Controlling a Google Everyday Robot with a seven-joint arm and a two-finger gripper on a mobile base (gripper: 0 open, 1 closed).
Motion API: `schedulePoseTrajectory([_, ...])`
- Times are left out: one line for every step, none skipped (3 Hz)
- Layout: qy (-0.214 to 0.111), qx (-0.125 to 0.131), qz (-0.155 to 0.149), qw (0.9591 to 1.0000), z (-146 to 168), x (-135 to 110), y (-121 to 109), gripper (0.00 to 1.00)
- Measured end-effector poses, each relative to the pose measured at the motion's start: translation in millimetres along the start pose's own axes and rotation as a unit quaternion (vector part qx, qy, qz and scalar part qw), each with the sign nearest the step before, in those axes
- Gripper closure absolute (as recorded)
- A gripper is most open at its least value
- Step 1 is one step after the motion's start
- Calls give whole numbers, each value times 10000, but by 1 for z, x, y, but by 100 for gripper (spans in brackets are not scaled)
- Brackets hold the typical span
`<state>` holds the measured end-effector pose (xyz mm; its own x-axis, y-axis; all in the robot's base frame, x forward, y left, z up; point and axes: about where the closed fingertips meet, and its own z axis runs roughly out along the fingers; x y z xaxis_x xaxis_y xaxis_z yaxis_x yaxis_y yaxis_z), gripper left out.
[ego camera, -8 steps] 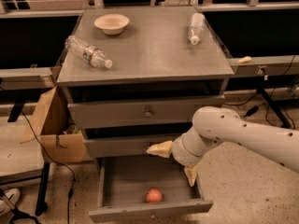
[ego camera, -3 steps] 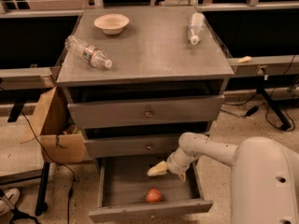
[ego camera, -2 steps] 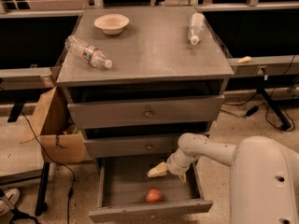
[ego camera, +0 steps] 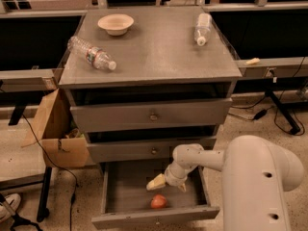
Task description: Pick apple from bottom drawer and place on counter
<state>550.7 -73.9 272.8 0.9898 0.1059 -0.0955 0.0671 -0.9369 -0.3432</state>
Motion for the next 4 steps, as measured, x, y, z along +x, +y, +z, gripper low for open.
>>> schedulePoseTrajectory([-11, -127, -248, 9996, 39, 6, 0, 0])
schedulePoseTrajectory([5, -107, -474, 9988, 78, 22, 2, 0])
schedulePoseTrajectory([-60, -85, -520, 9986, 111, 32, 6, 0])
schedulePoseTrajectory([-97, -208, -358, 9991, 126, 34, 16, 0])
